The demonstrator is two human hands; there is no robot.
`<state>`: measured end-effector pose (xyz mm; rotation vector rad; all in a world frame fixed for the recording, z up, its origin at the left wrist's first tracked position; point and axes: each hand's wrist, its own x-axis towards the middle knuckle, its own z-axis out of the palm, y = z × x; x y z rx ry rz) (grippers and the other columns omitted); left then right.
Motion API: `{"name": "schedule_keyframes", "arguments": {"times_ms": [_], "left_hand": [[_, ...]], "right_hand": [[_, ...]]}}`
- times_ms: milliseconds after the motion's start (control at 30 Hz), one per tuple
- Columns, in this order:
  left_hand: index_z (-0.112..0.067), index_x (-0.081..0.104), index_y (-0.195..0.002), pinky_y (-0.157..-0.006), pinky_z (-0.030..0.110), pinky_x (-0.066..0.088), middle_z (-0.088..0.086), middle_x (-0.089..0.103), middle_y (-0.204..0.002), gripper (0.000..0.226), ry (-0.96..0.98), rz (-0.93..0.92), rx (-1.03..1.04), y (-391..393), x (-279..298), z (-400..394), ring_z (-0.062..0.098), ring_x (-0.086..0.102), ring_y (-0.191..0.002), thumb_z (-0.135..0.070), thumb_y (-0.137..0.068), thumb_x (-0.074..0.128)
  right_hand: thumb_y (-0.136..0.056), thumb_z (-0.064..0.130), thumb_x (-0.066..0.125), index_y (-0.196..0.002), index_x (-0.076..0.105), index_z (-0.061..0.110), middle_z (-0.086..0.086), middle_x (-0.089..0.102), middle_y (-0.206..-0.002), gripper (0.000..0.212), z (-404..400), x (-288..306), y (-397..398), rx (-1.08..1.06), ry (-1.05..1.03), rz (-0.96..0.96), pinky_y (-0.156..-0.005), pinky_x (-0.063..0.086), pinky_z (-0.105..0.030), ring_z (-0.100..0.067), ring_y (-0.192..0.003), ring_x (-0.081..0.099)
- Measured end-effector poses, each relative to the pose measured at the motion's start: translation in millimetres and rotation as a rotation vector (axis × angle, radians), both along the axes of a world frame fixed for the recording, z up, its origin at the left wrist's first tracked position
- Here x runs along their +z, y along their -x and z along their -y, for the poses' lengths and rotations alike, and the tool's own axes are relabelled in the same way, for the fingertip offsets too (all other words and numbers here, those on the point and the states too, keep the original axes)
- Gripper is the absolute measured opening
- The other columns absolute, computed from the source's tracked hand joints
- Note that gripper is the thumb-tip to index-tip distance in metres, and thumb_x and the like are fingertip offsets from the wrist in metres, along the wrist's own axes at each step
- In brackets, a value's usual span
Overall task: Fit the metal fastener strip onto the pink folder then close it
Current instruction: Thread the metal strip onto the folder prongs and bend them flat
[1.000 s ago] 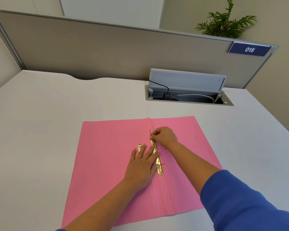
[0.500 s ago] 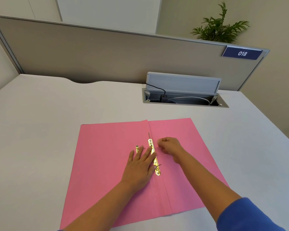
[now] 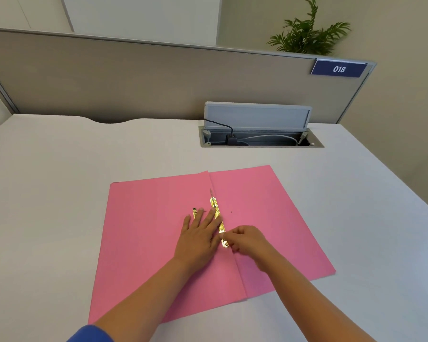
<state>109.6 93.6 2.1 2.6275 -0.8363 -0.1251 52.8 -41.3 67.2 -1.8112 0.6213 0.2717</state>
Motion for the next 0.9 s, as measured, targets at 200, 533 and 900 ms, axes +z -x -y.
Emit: {"name": "schedule_keyframes", "arguments": {"times_ms": [200, 533, 900], "left_hand": [[-0.034, 0.02, -0.142, -0.116, 0.047, 0.0, -0.008, 0.011, -0.157, 0.047, -0.022, 0.007, -0.002, 0, 0, 0, 0.02, 0.002, -0.144, -0.044, -0.096, 0.026], [-0.034, 0.019, -0.142, -0.116, 0.048, -0.001, -0.008, 0.01, -0.157, 0.048, -0.021, 0.002, 0.003, -2, -2, 1, 0.019, 0.002, -0.144, -0.046, -0.096, 0.025], [-0.035, 0.021, -0.142, -0.115, 0.047, 0.0, -0.009, 0.012, -0.157, 0.048, -0.001, -0.014, 0.008, -3, -1, 0, 0.018, 0.003, -0.144, -0.046, -0.095, 0.028]], "right_hand": [[-0.076, 0.004, 0.065, -0.09, 0.074, 0.005, -0.012, 0.073, -0.083, 0.017, 1, -9, 7, 0.012, 0.27, 0.087, -0.081, 0.054, -0.034, -0.017, -0.072, 0.06], [-0.092, 0.013, 0.042, -0.109, 0.068, 0.019, -0.01, 0.061, -0.104, 0.031, -14, -22, 21, 0.274, 0.819, 0.136, -0.08, 0.046, -0.034, -0.029, -0.096, 0.058], [-0.092, 0.0, 0.035, -0.115, 0.057, 0.002, -0.018, 0.056, -0.115, 0.032, -39, -5, 22, 0.386, 0.963, 0.052, -0.084, 0.043, -0.037, -0.031, -0.104, 0.055]]}}
